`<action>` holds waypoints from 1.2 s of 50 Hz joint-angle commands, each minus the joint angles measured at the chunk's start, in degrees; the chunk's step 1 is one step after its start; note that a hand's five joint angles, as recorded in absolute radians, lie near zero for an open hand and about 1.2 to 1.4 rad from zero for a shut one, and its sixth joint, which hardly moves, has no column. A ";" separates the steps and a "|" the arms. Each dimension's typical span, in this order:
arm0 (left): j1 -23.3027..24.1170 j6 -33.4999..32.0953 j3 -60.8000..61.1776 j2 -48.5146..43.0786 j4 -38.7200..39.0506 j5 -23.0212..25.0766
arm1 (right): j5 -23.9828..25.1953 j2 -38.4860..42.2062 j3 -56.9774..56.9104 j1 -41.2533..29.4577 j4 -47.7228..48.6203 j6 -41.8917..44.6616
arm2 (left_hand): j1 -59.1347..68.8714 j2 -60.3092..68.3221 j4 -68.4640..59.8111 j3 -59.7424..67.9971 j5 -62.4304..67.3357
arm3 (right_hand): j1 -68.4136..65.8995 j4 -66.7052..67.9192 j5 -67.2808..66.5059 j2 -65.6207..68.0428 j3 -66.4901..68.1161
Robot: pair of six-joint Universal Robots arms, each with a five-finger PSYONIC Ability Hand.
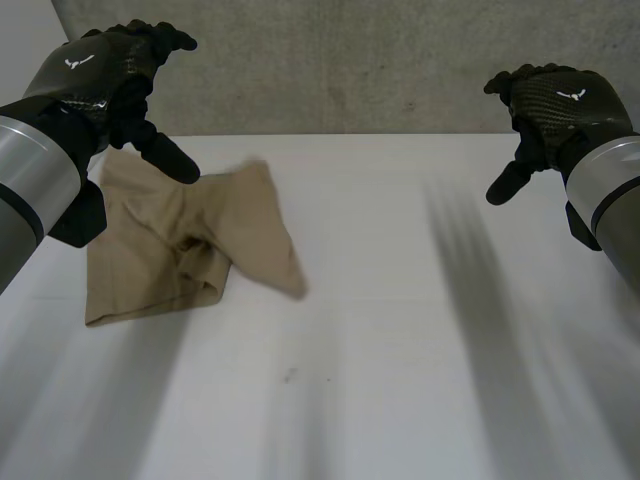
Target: Fold the shorts.
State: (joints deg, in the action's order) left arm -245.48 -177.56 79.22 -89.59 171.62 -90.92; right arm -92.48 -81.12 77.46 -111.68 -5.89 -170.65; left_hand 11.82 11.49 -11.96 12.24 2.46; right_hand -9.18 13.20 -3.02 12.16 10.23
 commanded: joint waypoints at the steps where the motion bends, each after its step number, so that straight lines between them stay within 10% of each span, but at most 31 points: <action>1: 0.00 -0.15 0.41 -0.06 1.35 -0.04 | 0.46 0.00 0.24 -0.03 0.00 0.05 | -1.78 -1.45 1.92 -2.19 -2.41 | -0.82 -3.20 3.02 -2.16 -0.23; 18: -0.44 -9.72 0.58 -8.75 4.95 0.13 | 2.21 0.70 1.03 -0.29 -0.09 3.56 | -0.10 0.23 0.23 -0.51 -0.73 | -0.82 -3.20 3.02 -2.16 -0.23; 42: 1.67 -19.57 -14.35 -47.95 23.50 7.87 | 2.39 4.66 1.47 -1.17 0.17 5.33 | 23.54 23.87 -23.40 23.12 22.91 | -0.82 -3.20 3.02 -2.16 -0.23; 47: 1.76 -19.66 -15.59 -48.66 23.85 8.48 | 2.39 5.36 1.29 -1.00 0.26 5.41 | 68.12 68.45 -67.99 67.71 67.49 | -0.82 -3.20 3.02 -2.16 -0.23; 60: 2.29 -19.23 -8.58 -34.11 18.94 9.62 | 2.30 5.71 0.24 -0.47 0.00 8.23 | 68.18 68.51 -68.04 67.76 67.54 | -0.82 -3.20 3.02 -2.16 -0.23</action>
State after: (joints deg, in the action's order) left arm -243.48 -197.21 65.07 -134.84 194.25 -81.29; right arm -90.20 -75.03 78.34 -112.25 -5.75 -162.84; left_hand 64.97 68.22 -68.74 67.71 55.11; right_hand -9.18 13.20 -3.02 12.16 10.23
